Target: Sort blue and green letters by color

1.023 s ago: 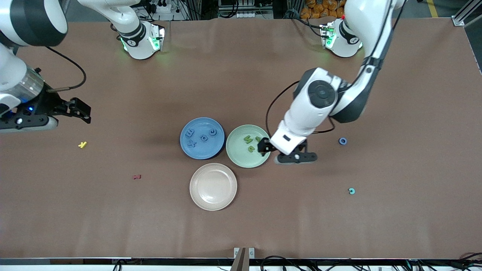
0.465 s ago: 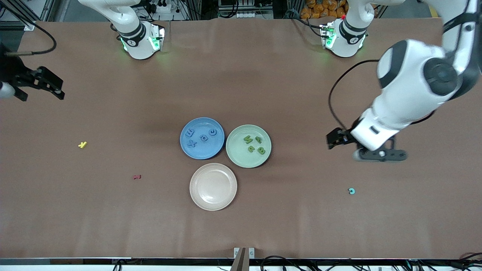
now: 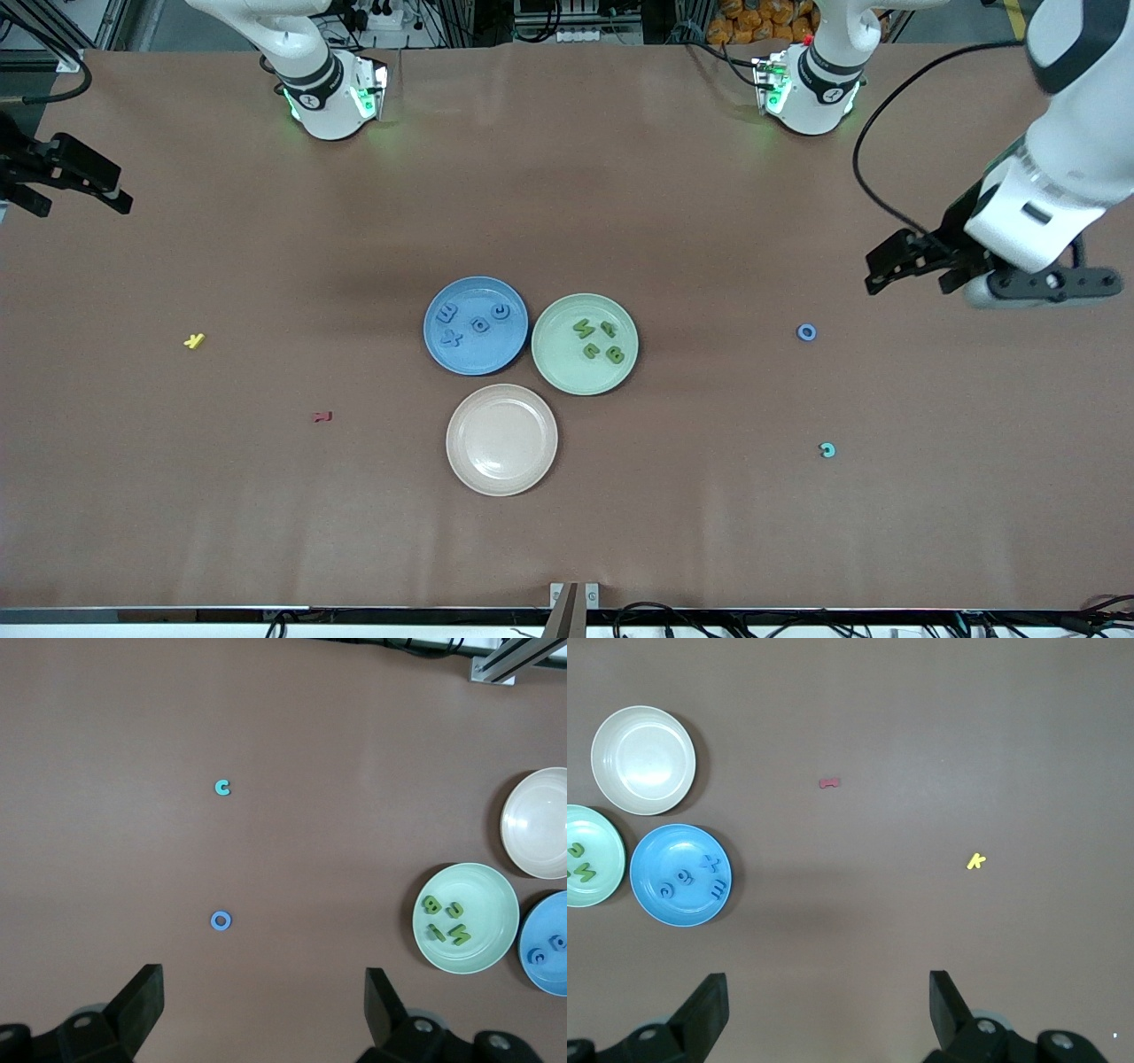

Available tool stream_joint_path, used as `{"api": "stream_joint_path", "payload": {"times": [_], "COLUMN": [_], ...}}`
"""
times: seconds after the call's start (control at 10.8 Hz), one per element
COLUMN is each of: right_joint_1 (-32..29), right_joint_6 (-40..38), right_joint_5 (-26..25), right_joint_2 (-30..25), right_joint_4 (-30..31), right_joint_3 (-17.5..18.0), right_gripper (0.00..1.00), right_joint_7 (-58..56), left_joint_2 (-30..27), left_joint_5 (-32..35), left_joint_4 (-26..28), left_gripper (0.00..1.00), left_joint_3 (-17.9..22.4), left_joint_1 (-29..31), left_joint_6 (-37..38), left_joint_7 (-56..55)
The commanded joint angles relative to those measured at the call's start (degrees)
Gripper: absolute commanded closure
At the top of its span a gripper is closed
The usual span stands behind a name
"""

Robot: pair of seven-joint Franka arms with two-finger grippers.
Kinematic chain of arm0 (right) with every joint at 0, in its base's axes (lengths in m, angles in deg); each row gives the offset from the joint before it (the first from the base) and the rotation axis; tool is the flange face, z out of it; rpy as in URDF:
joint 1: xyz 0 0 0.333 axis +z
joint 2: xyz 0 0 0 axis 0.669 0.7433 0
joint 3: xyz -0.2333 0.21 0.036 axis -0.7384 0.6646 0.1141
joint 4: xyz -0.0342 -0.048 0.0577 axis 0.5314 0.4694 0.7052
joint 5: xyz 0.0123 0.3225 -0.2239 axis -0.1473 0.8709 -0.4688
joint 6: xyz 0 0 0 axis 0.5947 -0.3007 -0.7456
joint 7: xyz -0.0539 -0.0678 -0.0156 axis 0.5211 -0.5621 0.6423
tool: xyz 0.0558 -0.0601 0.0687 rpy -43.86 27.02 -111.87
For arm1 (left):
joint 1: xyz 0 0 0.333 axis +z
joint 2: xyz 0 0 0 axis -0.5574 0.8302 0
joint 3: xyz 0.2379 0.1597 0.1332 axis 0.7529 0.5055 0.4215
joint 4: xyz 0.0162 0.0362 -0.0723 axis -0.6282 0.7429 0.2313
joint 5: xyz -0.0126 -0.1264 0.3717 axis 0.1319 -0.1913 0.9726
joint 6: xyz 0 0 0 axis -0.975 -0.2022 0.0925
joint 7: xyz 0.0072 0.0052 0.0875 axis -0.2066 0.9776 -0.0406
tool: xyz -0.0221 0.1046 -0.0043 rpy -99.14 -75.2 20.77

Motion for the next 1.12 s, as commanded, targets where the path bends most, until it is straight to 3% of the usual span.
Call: {"api": "stream_joint_path", "payload": {"times": [0.0, 0.28, 1.02], "right_joint_1": [-0.71, -0.70, -0.79], "right_joint_6": [-0.80, 0.94, 3.51], "right_joint_5": [-2.00, -2.80, -4.38], "right_joint_2": [-0.04, -0.04, -0.22], "right_joint_4": [-0.86, -0.51, 0.72], "right_joint_3": [0.46, 0.46, 0.29], "right_gripper": [0.00, 0.00, 0.00], "right_joint_7": [-0.93, -0.93, -1.54], "left_joint_2": [-5.41, -6.92, -6.66], "left_joint_5": [1.21, 0.86, 6.05], "left_joint_4": [1.20, 0.42, 0.94], "left_gripper": [0.00, 0.00, 0.00], "left_joint_3": [0.08, 2.27, 2.27], "left_joint_1": [1.53, 1.71, 2.15], "left_joint_6": [3.94, 7.37, 7.73], "left_joint_7": [0.70, 0.70, 1.76]}}
